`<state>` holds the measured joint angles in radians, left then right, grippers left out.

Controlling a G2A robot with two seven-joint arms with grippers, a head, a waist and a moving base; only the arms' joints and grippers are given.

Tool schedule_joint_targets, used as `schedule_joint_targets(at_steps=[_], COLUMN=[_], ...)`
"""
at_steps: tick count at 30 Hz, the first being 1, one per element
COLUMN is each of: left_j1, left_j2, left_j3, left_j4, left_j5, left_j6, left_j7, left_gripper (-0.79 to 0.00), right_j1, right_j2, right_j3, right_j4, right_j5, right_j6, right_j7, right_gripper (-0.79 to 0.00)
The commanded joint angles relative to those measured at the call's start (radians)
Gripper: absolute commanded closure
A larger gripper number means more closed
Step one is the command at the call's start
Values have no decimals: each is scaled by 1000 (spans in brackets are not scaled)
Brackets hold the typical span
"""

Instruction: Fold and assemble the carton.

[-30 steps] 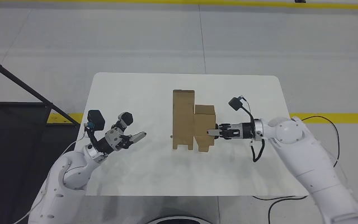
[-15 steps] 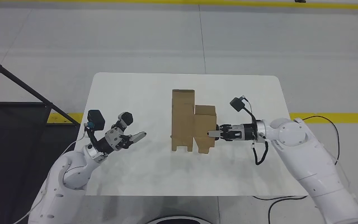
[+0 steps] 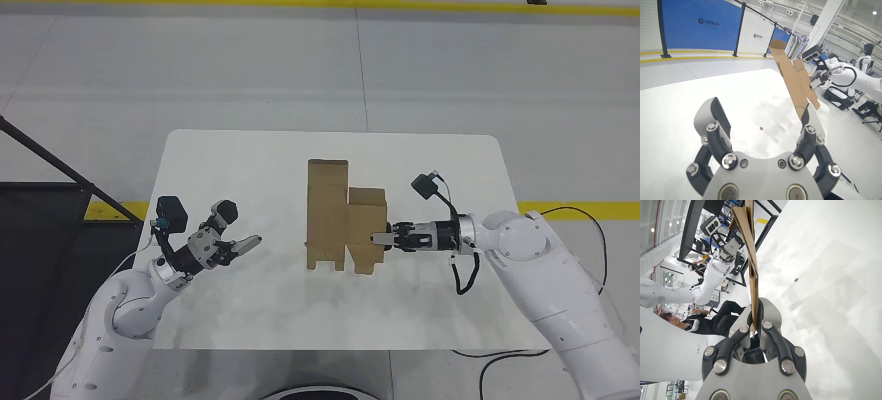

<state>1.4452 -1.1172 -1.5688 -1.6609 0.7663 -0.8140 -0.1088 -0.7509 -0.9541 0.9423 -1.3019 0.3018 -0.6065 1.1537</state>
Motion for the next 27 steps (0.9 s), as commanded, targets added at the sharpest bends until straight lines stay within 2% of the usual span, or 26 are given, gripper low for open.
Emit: schedule_joint_targets(at_steps=[1,3,9,12,14,19,20,27], left_j1=[-8,-42,-156,-207,-239,-273,-276,-276], left_j2=[-1,-1,2,7,10,29,34,34], left_j3=[-2,6,45,68,85,155,148,148], left_j4=[19,63,215,287,320,329,350,350], left_j5=[-9,-24,-91,-130,-154,-246,-277,-277], left_j6=[28,33,-82,-185,-198,-198,-198,-198], left_j7=[3,3,-47,-88,-116,-197,-194,-194], left_gripper=[-785,-785,-785,-785,-785,-785,-785,-785], right_j1=[-2,-12,-19,-19,-19,-20,-20,-20], right_j2=[0,0,1,2,2,1,1,1], right_j3=[0,2,17,22,24,27,27,27], right_j4=[-2,-21,-43,-52,-58,-62,-62,-62], right_j5=[-1,-26,-35,-35,-34,-18,-18,-18], right_j6=[3,17,29,37,43,54,54,54], right_j7=[-6,-32,-48,-41,-39,-24,-24,-24], right_gripper=[0,0,0,0,0,0,0,0])
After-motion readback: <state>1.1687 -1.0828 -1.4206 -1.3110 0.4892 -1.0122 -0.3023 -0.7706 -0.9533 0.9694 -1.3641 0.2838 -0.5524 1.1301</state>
